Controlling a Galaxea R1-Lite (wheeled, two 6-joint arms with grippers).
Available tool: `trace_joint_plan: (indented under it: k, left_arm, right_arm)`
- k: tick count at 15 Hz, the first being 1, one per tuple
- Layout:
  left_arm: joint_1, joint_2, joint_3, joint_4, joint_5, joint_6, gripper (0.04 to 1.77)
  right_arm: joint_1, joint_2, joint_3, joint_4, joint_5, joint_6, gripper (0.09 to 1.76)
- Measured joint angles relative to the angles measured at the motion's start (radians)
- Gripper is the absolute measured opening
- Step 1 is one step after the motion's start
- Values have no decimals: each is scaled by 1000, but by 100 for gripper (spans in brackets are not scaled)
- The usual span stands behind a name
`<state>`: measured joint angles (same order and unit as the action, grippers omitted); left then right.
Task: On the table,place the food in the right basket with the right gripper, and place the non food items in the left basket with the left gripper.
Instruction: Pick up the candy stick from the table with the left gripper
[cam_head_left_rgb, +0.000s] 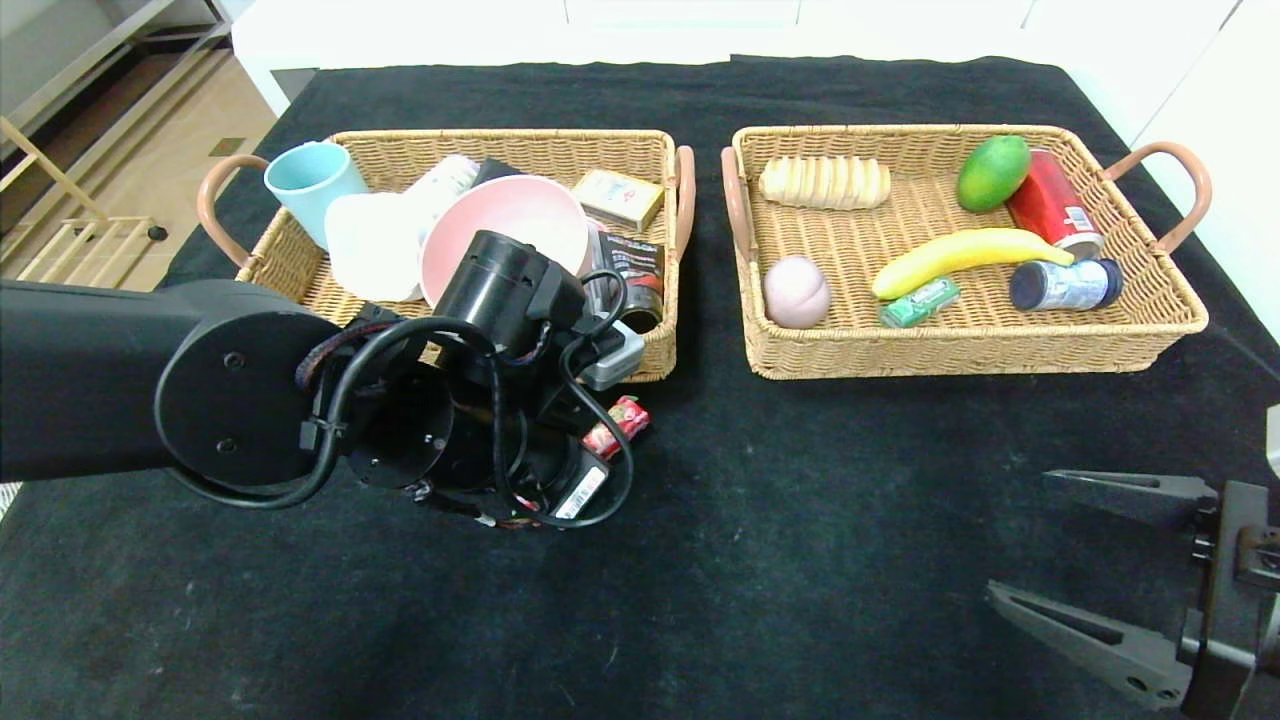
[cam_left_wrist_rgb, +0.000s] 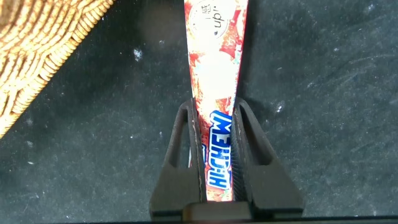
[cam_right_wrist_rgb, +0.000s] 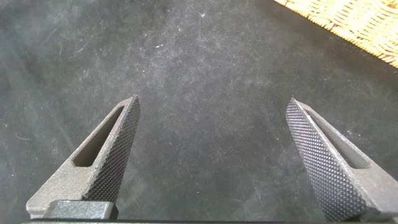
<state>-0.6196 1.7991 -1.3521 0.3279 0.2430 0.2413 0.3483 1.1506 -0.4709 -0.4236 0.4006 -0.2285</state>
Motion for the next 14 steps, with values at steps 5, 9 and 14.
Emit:
trace_joint_plan:
  k: [5, 9, 14]
  left_arm:
    - [-1, 2, 1, 1, -1, -2, 33]
    - [-1, -5, 10, 5, -2, -5, 33]
    - [-23, -71, 15, 17, -49, -137, 33]
  right_arm:
    - [0, 0, 0, 0, 0, -1, 171]
    - [-1, 0, 1, 0, 0, -2, 171]
    - [0, -13, -4, 0, -3, 7, 171]
